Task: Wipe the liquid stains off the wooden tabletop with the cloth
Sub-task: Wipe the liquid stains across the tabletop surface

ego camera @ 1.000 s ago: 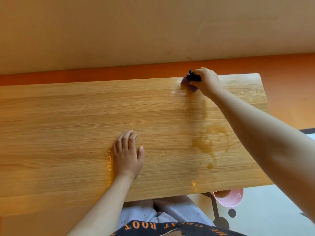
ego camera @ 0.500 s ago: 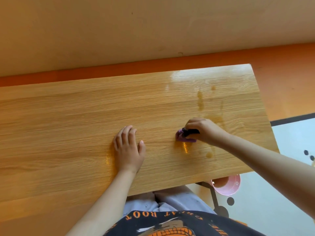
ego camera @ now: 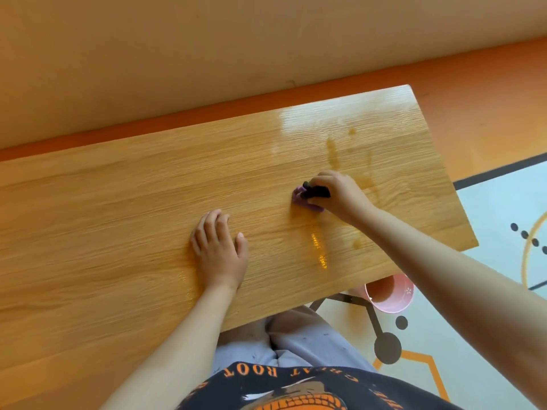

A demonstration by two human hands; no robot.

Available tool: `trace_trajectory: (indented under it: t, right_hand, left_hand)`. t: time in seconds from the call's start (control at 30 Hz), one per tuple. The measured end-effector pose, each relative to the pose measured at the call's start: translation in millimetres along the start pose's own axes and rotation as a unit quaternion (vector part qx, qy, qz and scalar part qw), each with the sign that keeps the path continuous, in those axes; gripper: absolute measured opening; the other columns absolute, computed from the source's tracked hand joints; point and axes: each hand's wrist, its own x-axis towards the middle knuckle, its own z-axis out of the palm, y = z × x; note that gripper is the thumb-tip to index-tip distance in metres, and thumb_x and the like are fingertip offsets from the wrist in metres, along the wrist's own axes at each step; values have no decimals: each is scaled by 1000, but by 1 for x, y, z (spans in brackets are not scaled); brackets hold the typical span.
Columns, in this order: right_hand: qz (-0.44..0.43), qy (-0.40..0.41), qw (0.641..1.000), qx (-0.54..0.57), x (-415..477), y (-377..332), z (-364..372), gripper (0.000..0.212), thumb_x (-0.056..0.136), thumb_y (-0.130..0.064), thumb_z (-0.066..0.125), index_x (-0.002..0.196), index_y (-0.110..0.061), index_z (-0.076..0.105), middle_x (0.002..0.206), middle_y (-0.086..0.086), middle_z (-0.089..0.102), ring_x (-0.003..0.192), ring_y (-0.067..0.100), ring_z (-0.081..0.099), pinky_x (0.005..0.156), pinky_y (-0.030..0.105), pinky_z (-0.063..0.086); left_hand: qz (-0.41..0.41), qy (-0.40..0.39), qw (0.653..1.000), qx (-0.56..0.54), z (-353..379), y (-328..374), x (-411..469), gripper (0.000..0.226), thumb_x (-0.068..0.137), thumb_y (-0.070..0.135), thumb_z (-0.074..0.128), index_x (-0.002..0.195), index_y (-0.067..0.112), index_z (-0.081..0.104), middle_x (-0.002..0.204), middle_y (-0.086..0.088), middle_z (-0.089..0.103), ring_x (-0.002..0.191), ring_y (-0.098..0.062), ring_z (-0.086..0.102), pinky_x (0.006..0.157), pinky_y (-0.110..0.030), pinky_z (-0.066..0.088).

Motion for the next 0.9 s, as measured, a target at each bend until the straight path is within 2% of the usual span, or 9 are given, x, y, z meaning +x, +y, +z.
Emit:
trace_trajectory:
  t: [0.23, 0.37, 0.47, 0.53, 0.7, 0.9]
  right_hand:
    - [9, -66, 997, 43, -147, -18, 37, 16, 74, -20, 77, 85, -15, 66, 82, -2, 61, 76, 19, 55, 61, 28, 43]
    - [24, -91, 994, 49, -151, -19, 32, 16, 73, -17, 78, 84, -12, 68, 79, -4, 60, 74, 17, 55, 61, 28, 42]
    - [50, -31, 998, 38, -118, -13, 26, 12, 74, -12, 76, 81, -10, 66, 77, -6, 52, 71, 17, 52, 62, 28, 38]
    - [93, 35, 994, 39, -95, -7, 25, 13, 75, -12, 75, 84, -8, 67, 79, -1, 55, 76, 20, 54, 64, 28, 36]
    - [206, 141, 963, 98, -74, -15, 32, 18, 75, -10, 72, 93, -8, 68, 86, 2, 60, 82, 16, 52, 66, 21, 29]
    - [227, 172, 952, 111, -135, -51, 63, 12, 78, -15, 72, 89, -12, 67, 83, -5, 58, 81, 13, 51, 67, 23, 34]
  left_hand:
    - [5, -18, 1000, 3, 0, -1, 1, 42, 83, 29, 51, 119, 8, 49, 133, -12, 47, 126, -33, 38, 105, -50, 26]
    - [10, -26, 1000, 6, -1, -1, 1, 42, 85, 28, 51, 121, 7, 48, 135, -12, 46, 128, -34, 36, 107, -50, 23]
    - [11, -31, 999, 8, -1, 0, 1, 41, 86, 27, 54, 122, 7, 48, 136, -13, 46, 129, -34, 36, 108, -51, 24]
    - [14, -31, 999, 8, -2, 0, 0, 41, 86, 27, 54, 122, 7, 49, 136, -13, 46, 129, -34, 37, 108, -51, 26]
    - [23, -26, 999, 12, -3, -2, 0, 43, 86, 29, 50, 122, 7, 50, 136, -13, 47, 128, -34, 38, 107, -51, 26]
    - [26, -24, 999, 7, -2, -4, -2, 42, 86, 28, 51, 123, 6, 50, 137, -14, 46, 128, -34, 38, 107, -51, 26]
